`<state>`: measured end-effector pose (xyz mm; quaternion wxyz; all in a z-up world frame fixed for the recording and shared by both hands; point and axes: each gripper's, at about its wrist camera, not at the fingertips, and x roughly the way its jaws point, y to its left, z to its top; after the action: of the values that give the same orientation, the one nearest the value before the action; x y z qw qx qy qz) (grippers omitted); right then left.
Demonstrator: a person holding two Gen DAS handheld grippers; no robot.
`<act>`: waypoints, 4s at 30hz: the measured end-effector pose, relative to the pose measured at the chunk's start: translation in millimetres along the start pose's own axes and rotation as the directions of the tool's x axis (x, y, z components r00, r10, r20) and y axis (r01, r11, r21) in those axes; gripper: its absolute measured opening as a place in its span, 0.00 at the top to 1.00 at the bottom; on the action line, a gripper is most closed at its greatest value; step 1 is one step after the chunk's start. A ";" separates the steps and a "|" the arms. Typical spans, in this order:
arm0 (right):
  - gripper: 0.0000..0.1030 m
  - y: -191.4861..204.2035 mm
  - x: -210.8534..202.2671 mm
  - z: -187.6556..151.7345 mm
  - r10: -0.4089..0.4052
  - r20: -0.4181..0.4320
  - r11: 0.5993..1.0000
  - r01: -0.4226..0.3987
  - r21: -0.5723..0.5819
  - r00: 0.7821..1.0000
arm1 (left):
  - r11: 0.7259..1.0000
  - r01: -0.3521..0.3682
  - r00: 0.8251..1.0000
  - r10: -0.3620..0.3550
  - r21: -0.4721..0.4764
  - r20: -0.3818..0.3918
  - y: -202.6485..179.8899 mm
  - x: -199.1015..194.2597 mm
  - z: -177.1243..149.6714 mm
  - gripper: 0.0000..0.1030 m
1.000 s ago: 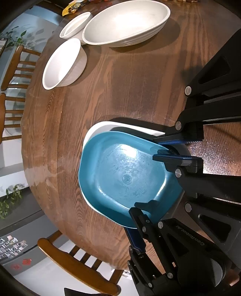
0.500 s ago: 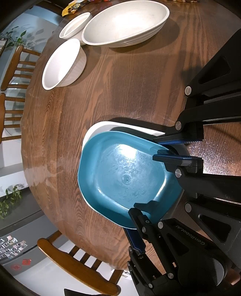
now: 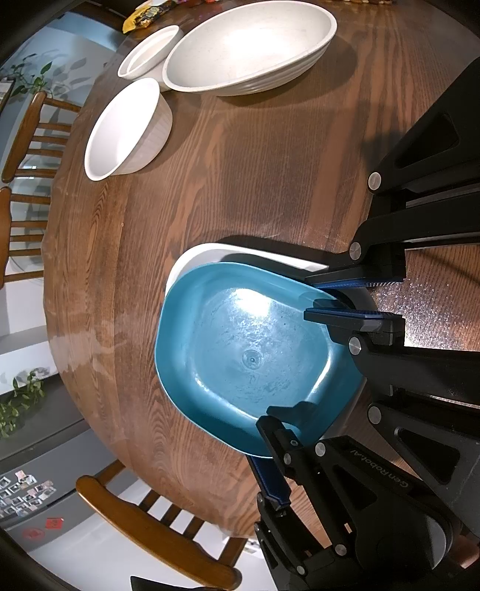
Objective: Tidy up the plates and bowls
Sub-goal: 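Open both grippers to release the teal dish and pull them back, then move both grippers to the rim of the large white bowl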
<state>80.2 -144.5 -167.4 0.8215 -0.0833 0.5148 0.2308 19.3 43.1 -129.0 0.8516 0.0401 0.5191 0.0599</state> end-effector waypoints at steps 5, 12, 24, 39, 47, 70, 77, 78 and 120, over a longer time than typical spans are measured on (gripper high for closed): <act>0.92 -0.7 -0.9 -0.3 -0.001 0.002 1.000 0.001 0.000 1.000 | 1.000 -0.005 1.000 0.005 -0.001 0.000 -1.5 -0.3 -0.2 0.82; 0.92 -1.8 -1.3 -0.2 0.001 0.002 1.000 -0.001 0.000 1.000 | 1.000 -0.005 1.000 0.005 -0.004 0.000 -1.2 -0.6 0.2 0.81; 0.92 -4.5 -8.0 0.1 -0.002 0.024 1.000 0.001 0.006 1.000 | 0.999 -0.028 0.999 0.028 -0.039 0.021 8.5 -7.6 0.7 0.64; 0.92 -6.4 -19.0 -4.2 0.009 0.045 0.999 -0.011 0.032 0.999 | 0.998 -0.036 0.999 0.038 -0.056 0.036 12.5 -19.1 -4.7 0.43; 0.84 -7.5 -25.8 -7.2 0.017 0.047 0.999 -0.019 0.035 0.999 | 0.996 -0.045 0.998 0.049 -0.077 0.046 19.3 -28.0 -6.3 0.32; 0.36 -21.4 -72.3 -35.2 0.053 0.119 0.998 -0.057 0.034 0.992 | 0.996 0.001 0.997 0.006 -0.084 0.082 2.1 -67.1 -7.0 0.04; 0.36 -71.8 -91.5 -56.8 0.042 0.147 0.985 -0.066 0.162 0.988 | 0.992 0.099 0.994 -0.095 -0.076 0.055 -22.3 -67.9 -8.9 0.01; 0.36 -81.0 -94.4 -60.1 0.028 0.152 0.980 -0.057 0.189 0.988 | 0.992 0.111 0.993 -0.107 -0.064 0.056 -28.3 -68.4 -8.0 0.01; 0.36 -260.0 -93.9 -7.5 -0.154 0.117 0.895 0.088 0.438 0.981 | 0.984 0.153 0.986 -0.158 0.091 0.052 -195.1 -23.9 110.6 0.01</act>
<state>160.8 -403.6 -114.0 0.8683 0.0860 0.4841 0.0654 118.6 -154.1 -82.8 0.8662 0.0380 0.4973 -0.0307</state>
